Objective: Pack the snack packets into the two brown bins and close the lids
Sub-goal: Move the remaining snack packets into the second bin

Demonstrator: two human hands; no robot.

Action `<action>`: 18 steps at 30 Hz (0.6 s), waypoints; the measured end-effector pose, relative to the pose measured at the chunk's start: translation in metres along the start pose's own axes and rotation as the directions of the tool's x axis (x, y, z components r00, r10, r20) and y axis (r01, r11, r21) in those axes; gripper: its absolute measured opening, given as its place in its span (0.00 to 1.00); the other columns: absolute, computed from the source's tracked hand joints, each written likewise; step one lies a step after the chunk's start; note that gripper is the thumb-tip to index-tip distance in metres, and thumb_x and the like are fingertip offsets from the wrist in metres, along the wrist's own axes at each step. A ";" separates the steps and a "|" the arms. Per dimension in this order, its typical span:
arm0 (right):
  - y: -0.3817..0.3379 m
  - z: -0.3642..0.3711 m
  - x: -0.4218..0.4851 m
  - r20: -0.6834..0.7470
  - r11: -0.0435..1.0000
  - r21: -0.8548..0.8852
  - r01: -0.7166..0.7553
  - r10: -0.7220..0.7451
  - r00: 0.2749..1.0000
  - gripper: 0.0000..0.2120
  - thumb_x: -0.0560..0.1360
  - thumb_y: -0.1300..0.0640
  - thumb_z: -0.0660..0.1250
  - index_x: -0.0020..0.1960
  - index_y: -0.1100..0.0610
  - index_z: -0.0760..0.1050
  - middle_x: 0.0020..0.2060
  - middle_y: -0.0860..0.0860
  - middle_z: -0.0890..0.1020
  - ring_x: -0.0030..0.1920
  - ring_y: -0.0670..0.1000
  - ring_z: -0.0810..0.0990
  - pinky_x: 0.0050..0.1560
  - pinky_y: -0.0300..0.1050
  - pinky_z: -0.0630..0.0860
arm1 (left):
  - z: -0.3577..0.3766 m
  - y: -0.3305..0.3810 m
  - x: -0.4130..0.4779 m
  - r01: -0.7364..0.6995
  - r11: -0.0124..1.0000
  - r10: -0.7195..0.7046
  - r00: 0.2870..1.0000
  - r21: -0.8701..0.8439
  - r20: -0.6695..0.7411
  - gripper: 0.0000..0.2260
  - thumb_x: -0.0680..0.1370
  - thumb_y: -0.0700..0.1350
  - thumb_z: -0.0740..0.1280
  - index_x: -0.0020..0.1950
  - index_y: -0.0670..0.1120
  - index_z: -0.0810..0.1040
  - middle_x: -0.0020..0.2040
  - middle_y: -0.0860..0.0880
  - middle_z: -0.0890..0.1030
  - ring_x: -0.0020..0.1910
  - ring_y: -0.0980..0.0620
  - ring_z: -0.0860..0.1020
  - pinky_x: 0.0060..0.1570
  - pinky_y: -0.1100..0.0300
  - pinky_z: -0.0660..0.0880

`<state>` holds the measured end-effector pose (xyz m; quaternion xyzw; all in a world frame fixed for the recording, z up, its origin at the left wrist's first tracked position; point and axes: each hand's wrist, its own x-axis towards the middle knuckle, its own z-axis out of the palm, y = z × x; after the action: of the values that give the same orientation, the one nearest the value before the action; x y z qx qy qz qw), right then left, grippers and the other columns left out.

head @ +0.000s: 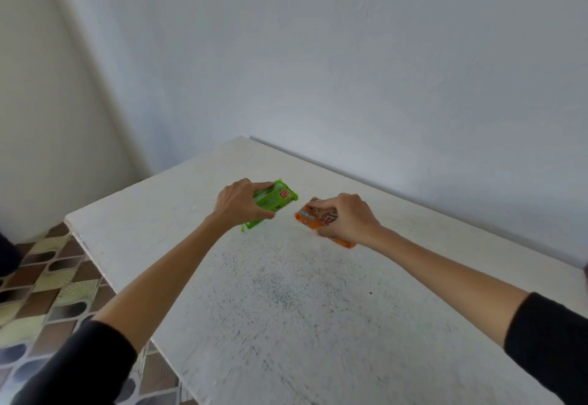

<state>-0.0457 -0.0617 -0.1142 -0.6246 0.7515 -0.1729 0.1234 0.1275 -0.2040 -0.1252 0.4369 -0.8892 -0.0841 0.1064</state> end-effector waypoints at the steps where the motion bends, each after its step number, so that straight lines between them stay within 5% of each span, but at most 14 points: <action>1: 0.001 -0.010 -0.010 -0.013 1.000 0.005 -0.006 0.006 1.000 0.28 0.69 0.49 0.73 0.68 0.47 0.71 0.60 0.53 0.78 0.58 0.53 0.76 0.48 0.39 0.67 | -0.007 0.009 -0.007 -0.025 1.000 0.025 1.000 -0.001 -0.002 0.30 0.69 0.58 0.71 0.70 0.58 0.67 0.46 0.48 0.73 0.44 0.52 0.70 0.39 0.62 0.63; 8: 0.012 -0.078 -0.112 -0.111 0.999 0.034 -0.018 0.022 0.994 0.28 0.69 0.49 0.73 0.67 0.47 0.71 0.61 0.50 0.78 0.58 0.49 0.76 0.47 0.38 0.66 | -0.044 0.085 -0.059 -0.205 0.978 0.204 0.979 -0.037 -0.026 0.30 0.68 0.59 0.72 0.69 0.59 0.68 0.51 0.47 0.77 0.46 0.52 0.72 0.36 0.61 0.65; 12: 0.025 -0.110 -0.184 -0.142 0.998 0.046 -0.049 0.056 0.988 0.27 0.68 0.49 0.74 0.65 0.44 0.72 0.58 0.48 0.79 0.52 0.47 0.74 0.46 0.38 0.65 | -0.056 0.133 -0.099 -0.309 0.946 0.311 0.950 -0.098 -0.001 0.39 0.58 0.71 0.63 0.67 0.61 0.68 0.50 0.49 0.77 0.47 0.50 0.76 0.43 0.56 0.74; 18: 0.054 -0.143 -0.304 -0.145 0.992 0.069 -0.102 0.111 0.983 0.26 0.67 0.50 0.74 0.63 0.40 0.72 0.45 0.36 0.72 0.47 0.40 0.72 0.42 0.27 0.68 | -0.061 0.218 -0.164 -0.501 0.854 0.509 0.861 -0.140 0.025 0.39 0.55 0.71 0.60 0.66 0.62 0.69 0.48 0.53 0.78 0.44 0.55 0.75 0.39 0.65 0.70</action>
<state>-0.0936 0.2604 -0.0155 -0.5646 0.7853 -0.2351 0.0955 0.0754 0.0545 -0.0322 0.1778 -0.9681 -0.1238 0.1256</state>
